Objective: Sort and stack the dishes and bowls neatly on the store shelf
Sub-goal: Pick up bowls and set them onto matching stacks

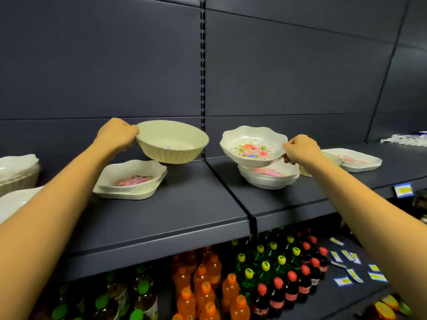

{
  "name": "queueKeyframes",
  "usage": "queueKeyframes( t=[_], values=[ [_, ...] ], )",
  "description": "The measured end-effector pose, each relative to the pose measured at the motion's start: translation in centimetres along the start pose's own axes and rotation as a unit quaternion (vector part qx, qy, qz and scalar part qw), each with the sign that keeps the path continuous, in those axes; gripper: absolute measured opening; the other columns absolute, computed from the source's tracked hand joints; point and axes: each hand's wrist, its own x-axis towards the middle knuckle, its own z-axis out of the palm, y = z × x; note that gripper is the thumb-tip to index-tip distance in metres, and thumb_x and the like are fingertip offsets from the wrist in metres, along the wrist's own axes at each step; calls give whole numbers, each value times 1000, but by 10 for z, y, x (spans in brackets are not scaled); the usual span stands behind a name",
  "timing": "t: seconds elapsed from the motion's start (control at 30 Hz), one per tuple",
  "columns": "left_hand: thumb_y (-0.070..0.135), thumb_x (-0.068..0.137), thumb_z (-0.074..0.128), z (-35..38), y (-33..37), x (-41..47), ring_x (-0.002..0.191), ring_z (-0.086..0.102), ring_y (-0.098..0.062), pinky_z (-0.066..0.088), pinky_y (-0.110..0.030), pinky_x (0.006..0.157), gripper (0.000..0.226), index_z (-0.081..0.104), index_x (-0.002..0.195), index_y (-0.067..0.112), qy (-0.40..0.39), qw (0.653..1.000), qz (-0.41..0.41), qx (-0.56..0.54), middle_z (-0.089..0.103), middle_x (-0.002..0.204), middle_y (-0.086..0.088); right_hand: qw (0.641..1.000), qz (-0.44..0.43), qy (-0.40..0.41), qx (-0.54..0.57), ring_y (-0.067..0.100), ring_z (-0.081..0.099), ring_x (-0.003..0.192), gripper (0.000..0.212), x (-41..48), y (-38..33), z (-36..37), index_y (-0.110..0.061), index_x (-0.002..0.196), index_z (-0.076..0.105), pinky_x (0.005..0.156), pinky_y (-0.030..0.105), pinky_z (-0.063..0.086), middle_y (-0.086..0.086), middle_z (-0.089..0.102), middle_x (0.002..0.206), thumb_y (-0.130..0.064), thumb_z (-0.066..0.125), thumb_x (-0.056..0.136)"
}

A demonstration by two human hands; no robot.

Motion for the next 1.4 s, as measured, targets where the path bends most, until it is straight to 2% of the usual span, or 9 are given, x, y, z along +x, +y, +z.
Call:
queueKeyframes(
  t=[0.07, 0.2, 0.3, 0.53, 0.63, 0.8, 0.97, 1.17, 1.4],
  values=[
    [12, 83, 45, 17, 12, -9, 51, 29, -22, 25, -26, 52, 34, 41, 49, 6, 5, 1000, -9, 1, 38, 54, -10, 1000, 1, -12, 10, 22, 51, 62, 38, 11, 16, -3, -6, 53, 56, 54, 26, 40, 3, 56, 53, -4, 40, 88],
    [12, 84, 45, 44, 34, -27, 48, 31, -21, 26, -24, 53, 35, 41, 50, 6, 21, 999, -34, 0, 38, 52, -9, 999, -9, -47, -5, 15, 48, 55, 34, 32, 41, -3, -6, 57, 54, 54, 25, 39, -5, 49, 26, -4, 40, 88],
    [12, 83, 44, 57, 45, -37, 51, 32, -21, 27, -25, 54, 32, 43, 52, 5, 34, 998, -49, -4, 41, 55, -11, 997, -28, -71, -11, 18, 49, 56, 35, 47, 55, 0, -8, 55, 52, 73, 32, 47, 1, 54, 44, -4, 43, 89],
    [13, 85, 45, 79, 73, -57, 51, 33, -20, 28, -25, 54, 32, 45, 54, 4, 47, 997, -56, 8, 45, 60, -13, 990, -62, -116, -48, 25, 54, 61, 33, 64, 77, 5, -7, 53, 52, 73, 31, 46, 7, 52, 49, -5, 47, 86],
    [14, 84, 46, 85, 85, -61, 51, 32, -20, 28, -25, 54, 32, 44, 54, 5, 48, 997, -50, 24, 41, 56, -11, 986, -95, -121, -71, 28, 55, 75, 24, 69, 78, 4, -5, 72, 58, 71, 30, 43, 12, 60, 72, -15, 46, 90],
    [14, 81, 47, 98, 106, -59, 54, 29, -22, 26, -27, 56, 34, 42, 48, 8, 31, 999, -33, 9, 38, 54, -10, 970, -144, -126, -152, 32, 63, 99, 39, 74, 79, -10, -13, 106, 67, 79, 34, 46, 11, 71, 99, -37, 40, 93],
    [13, 80, 48, 123, 134, -56, 49, 29, -22, 26, -26, 53, 32, 43, 49, 8, 12, 1000, -13, -12, 40, 54, -11, 965, -171, -90, -180, 34, 55, 116, 37, 83, 91, -35, -21, 122, 61, 87, 37, 44, 10, 59, 129, -37, 44, 94],
    [10, 72, 50, 173, 180, -57, 49, 21, -22, 19, -28, 54, 40, 33, 35, 17, -5, 999, -8, -35, 31, 49, -9, 966, -177, -89, -169, 30, 59, 110, 33, 112, 134, -68, -22, 121, 62, 77, 34, 41, 6, 63, 123, -31, 44, 94],
    [11, 69, 51, 252, 229, -59, 57, 34, -23, 30, -35, 64, 36, 43, 35, 14, -16, 999, -28, -24, 41, 50, -7, 957, -201, -101, -184, 28, 60, 106, 31, 151, 184, -107, -22, 117, 64, 80, 35, 46, 4, 65, 121, -33, 46, 94]
  ],
)
